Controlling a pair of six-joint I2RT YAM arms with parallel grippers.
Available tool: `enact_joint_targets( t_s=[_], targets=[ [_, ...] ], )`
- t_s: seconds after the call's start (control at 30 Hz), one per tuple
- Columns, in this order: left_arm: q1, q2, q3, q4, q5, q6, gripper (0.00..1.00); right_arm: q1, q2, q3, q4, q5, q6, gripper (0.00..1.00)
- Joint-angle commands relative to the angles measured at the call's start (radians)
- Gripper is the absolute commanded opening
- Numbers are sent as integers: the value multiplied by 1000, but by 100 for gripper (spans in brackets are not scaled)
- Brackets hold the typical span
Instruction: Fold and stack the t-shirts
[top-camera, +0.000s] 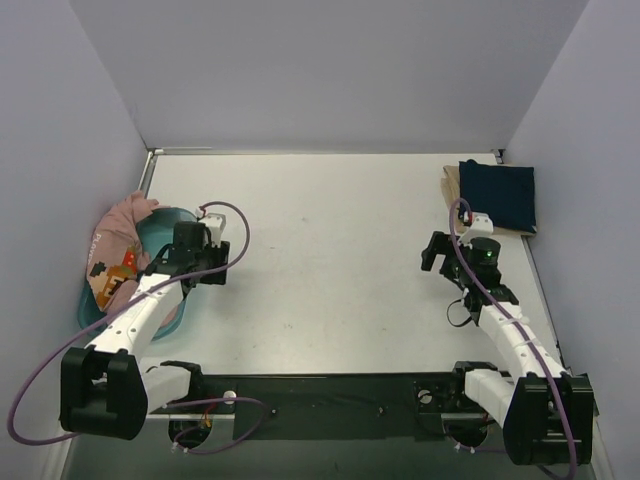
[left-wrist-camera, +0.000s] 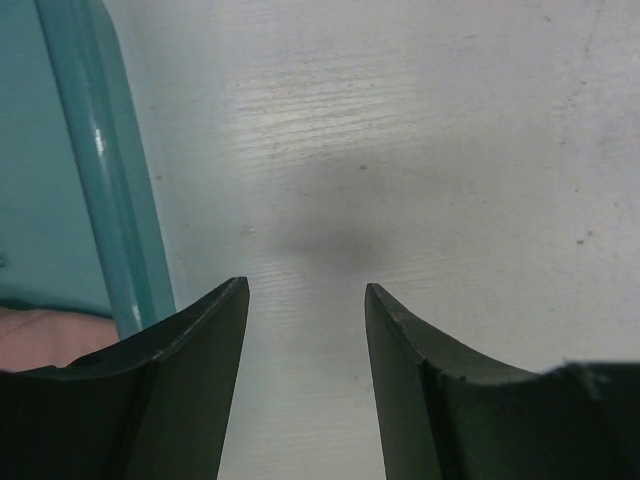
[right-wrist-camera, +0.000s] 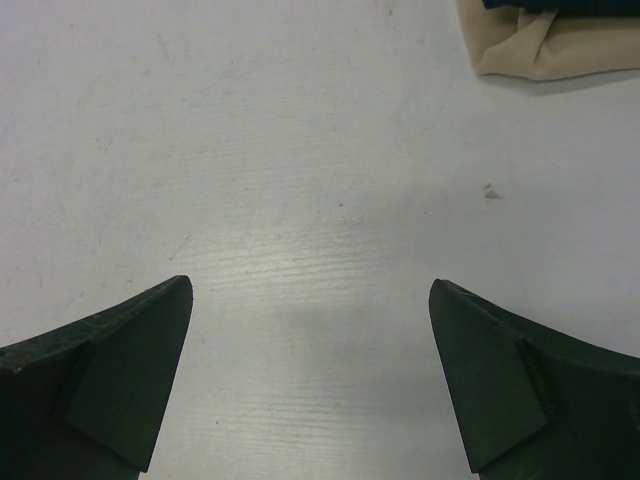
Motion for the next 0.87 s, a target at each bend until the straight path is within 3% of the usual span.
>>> enact_joint_targets(
  t_s=[0.0, 0.17, 0.83],
  targets=[
    [25, -51, -20, 105, -132, -50, 61, 5, -43, -29, 117, 21, 5, 100],
    [37, -63, -40, 125, -143, -53, 61, 5, -71, -88, 150, 32, -1, 100],
    [42, -66, -31, 112, -211, -46, 61, 5, -57, -66, 131, 50, -12, 100]
  ],
)
